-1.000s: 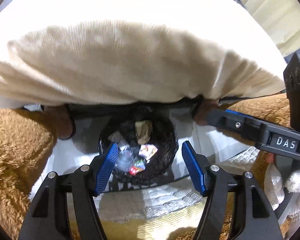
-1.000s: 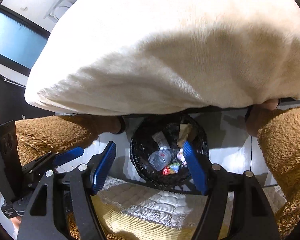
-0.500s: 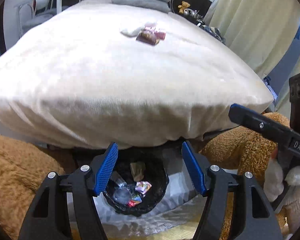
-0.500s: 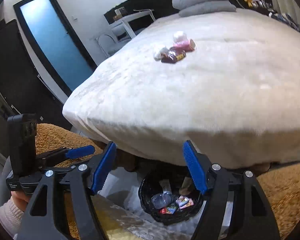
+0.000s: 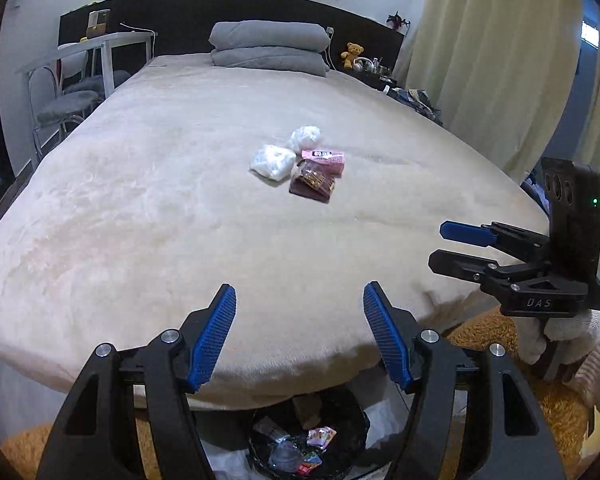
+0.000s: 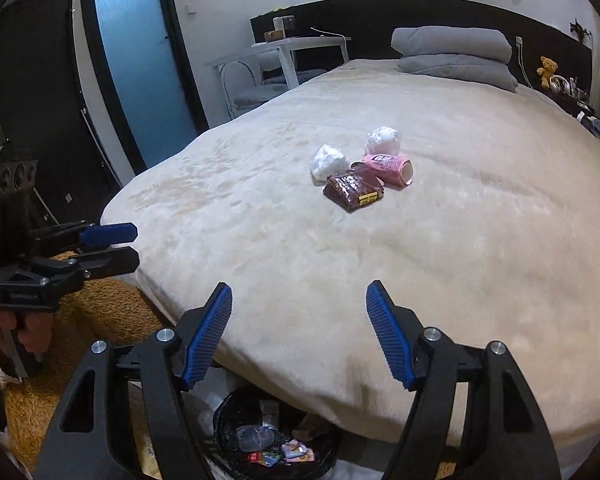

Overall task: Collect trash
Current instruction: 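Move both open tools back over the remaining trash on the bed, then grasp the brown wrapper with the right tool while the left tool grasps the clear plastic bag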

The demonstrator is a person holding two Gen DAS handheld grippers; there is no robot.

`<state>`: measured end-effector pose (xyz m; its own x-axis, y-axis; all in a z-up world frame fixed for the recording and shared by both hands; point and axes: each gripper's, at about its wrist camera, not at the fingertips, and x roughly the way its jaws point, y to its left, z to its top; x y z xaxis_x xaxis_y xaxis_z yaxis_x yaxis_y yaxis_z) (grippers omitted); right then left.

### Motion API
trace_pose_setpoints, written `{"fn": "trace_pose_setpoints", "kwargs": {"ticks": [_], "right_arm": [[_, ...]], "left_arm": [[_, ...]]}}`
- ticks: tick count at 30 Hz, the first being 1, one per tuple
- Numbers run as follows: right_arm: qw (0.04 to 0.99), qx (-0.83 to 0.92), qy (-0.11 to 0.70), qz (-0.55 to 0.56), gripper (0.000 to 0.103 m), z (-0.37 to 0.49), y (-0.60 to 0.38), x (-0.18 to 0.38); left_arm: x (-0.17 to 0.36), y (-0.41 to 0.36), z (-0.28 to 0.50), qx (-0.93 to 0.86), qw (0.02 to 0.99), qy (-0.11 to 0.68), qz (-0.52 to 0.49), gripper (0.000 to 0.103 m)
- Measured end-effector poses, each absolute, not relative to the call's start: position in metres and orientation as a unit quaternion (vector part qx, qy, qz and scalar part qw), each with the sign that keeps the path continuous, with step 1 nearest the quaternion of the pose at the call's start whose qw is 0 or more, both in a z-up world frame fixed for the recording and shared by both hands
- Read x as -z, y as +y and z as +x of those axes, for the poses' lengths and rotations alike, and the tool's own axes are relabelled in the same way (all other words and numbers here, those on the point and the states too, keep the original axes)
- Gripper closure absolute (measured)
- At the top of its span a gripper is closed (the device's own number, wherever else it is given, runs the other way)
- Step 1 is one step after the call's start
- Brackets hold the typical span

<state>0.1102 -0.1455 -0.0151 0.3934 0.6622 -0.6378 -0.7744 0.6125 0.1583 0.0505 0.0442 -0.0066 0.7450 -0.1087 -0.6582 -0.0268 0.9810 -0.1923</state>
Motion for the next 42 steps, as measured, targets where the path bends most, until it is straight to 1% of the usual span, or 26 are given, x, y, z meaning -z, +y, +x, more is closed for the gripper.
{"fn": "trace_pose_setpoints", "kwargs": {"ticks": [3, 4, 7, 10, 13, 26, 33, 34, 35, 36, 37, 38, 39, 40, 41, 42], "right_arm": [[0.827, -0.434, 0.344, -0.094, 0.032, 0.134, -0.133, 0.018], [0.827, -0.433, 0.346, -0.094, 0.028, 0.142, -0.129, 0.019], [0.824, -0.431, 0.354, -0.098, 0.028, 0.165, -0.119, 0.024], [0.819, -0.435, 0.360, -0.101, 0.022, 0.186, -0.109, 0.028], [0.814, -0.438, 0.363, -0.114, 0.021, 0.202, -0.095, 0.033], [0.797, -0.447, 0.374, -0.157, 0.020, 0.257, -0.043, 0.056], [0.789, -0.456, 0.371, -0.180, 0.020, 0.267, -0.025, 0.064], [0.788, -0.457, 0.370, -0.185, 0.021, 0.266, -0.024, 0.065], [0.789, -0.454, 0.367, -0.191, 0.028, 0.265, -0.023, 0.066], [0.789, -0.453, 0.366, -0.196, 0.031, 0.265, -0.022, 0.066], [0.789, -0.452, 0.365, -0.198, 0.031, 0.264, -0.022, 0.065], [0.789, -0.452, 0.364, -0.200, 0.036, 0.264, -0.022, 0.063], [0.789, -0.453, 0.363, -0.200, 0.036, 0.263, -0.023, 0.061], [0.790, -0.454, 0.361, -0.198, 0.036, 0.263, -0.025, 0.059], [0.791, -0.456, 0.360, -0.192, 0.036, 0.263, -0.027, 0.056], [0.792, -0.458, 0.359, -0.187, 0.036, 0.262, -0.030, 0.053]], "left_arm": [[0.001, 0.053, 0.062, 0.028, 0.932, 0.350, -0.092, 0.038], [0.000, 0.055, 0.067, 0.027, 0.932, 0.350, -0.088, 0.038], [-0.001, 0.065, 0.081, 0.023, 0.932, 0.352, -0.082, 0.038], [-0.004, 0.075, 0.095, 0.019, 0.933, 0.353, -0.076, 0.038], [-0.005, 0.084, 0.110, 0.007, 0.933, 0.355, -0.065, 0.038], [0.002, 0.106, 0.147, 0.020, 0.928, 0.370, -0.045, 0.038], [0.008, 0.119, 0.158, 0.009, 0.924, 0.380, -0.043, 0.038], [0.010, 0.121, 0.160, 0.008, 0.923, 0.382, -0.043, 0.038], [0.011, 0.122, 0.162, 0.006, 0.922, 0.384, -0.044, 0.038], [0.012, 0.124, 0.164, 0.005, 0.922, 0.386, -0.046, 0.038], [0.013, 0.124, 0.165, 0.006, 0.921, 0.387, -0.047, 0.038], [0.014, 0.123, 0.167, 0.008, 0.921, 0.388, -0.046, 0.038], [0.014, 0.122, 0.168, 0.011, 0.921, 0.387, -0.043, 0.038], [0.014, 0.121, 0.169, 0.013, 0.922, 0.386, -0.041, 0.035], [0.013, 0.119, 0.169, 0.016, 0.923, 0.383, -0.039, 0.028], [0.014, 0.118, 0.170, 0.018, 0.923, 0.382, -0.038, 0.027]]}}
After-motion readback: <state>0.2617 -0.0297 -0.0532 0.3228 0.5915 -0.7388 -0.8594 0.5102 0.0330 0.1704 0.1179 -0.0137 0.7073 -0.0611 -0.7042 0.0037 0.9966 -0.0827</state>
